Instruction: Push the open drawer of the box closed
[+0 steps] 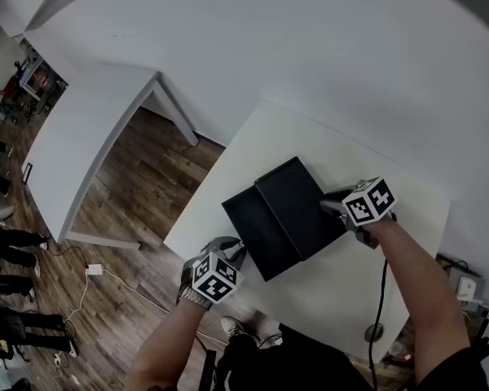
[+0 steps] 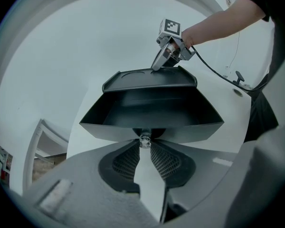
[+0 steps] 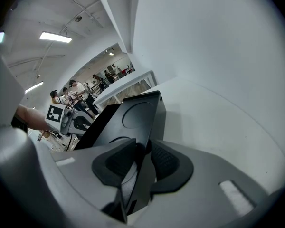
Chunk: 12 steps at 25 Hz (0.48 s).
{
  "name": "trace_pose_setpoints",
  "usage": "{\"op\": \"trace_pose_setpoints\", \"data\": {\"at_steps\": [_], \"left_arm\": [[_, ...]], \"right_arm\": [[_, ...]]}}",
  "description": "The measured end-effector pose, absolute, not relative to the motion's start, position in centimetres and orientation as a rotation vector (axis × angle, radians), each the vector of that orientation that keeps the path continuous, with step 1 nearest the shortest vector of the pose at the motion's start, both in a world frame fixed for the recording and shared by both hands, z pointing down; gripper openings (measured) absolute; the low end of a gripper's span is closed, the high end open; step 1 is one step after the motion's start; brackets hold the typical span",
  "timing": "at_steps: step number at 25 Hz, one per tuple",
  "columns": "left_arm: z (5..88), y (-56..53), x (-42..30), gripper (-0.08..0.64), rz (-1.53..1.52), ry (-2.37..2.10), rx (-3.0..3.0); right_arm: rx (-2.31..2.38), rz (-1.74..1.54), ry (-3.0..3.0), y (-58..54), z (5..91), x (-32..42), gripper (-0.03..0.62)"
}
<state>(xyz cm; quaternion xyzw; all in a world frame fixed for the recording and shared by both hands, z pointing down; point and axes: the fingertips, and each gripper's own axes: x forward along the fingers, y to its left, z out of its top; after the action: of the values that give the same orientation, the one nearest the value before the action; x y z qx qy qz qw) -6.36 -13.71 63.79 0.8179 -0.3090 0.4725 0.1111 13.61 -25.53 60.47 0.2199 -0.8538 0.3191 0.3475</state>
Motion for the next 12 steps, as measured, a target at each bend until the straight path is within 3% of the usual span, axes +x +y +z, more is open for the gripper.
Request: {"op": "trace_pose_setpoints", "data": {"at_steps": [12], "left_arm": [[63.9,-15.4,-4.4,0.074,1.352,-0.893,2.403]], "right_arm": [[0.57,0.826,-2.215,-25.5,60.3,13.5,0.103]]}}
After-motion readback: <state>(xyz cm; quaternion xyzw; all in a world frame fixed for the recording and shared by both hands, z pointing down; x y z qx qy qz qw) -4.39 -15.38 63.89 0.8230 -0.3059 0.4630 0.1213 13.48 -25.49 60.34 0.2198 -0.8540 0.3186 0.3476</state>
